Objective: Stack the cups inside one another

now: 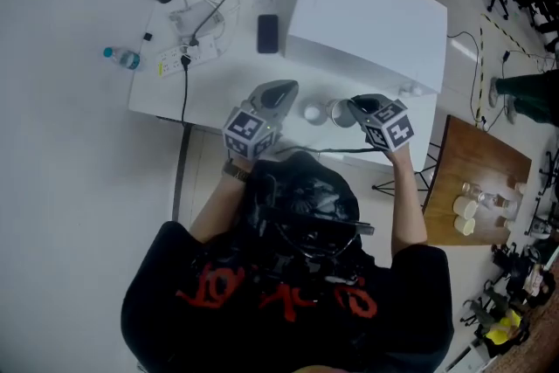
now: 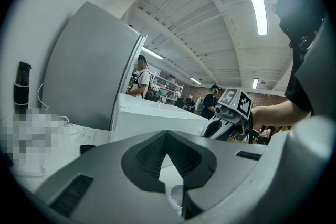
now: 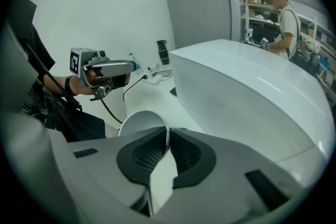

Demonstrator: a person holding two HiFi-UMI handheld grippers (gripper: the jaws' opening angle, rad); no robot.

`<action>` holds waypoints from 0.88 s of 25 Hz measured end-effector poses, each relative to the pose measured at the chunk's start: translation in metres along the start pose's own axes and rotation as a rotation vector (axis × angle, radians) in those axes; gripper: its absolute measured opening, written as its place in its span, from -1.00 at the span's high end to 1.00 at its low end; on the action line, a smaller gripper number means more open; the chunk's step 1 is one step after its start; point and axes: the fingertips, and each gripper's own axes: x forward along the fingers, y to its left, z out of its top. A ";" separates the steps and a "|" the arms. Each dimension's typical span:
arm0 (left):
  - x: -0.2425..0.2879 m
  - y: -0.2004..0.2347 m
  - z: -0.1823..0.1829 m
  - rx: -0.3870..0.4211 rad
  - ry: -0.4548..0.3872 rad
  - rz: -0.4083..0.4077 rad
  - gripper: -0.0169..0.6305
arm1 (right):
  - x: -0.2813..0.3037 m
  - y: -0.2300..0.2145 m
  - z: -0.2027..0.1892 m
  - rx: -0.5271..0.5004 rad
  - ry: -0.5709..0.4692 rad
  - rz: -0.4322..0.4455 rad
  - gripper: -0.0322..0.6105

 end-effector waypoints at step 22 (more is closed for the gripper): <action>-0.024 0.012 -0.005 -0.020 -0.014 0.052 0.95 | 0.081 0.026 -0.019 -0.063 0.126 0.037 0.80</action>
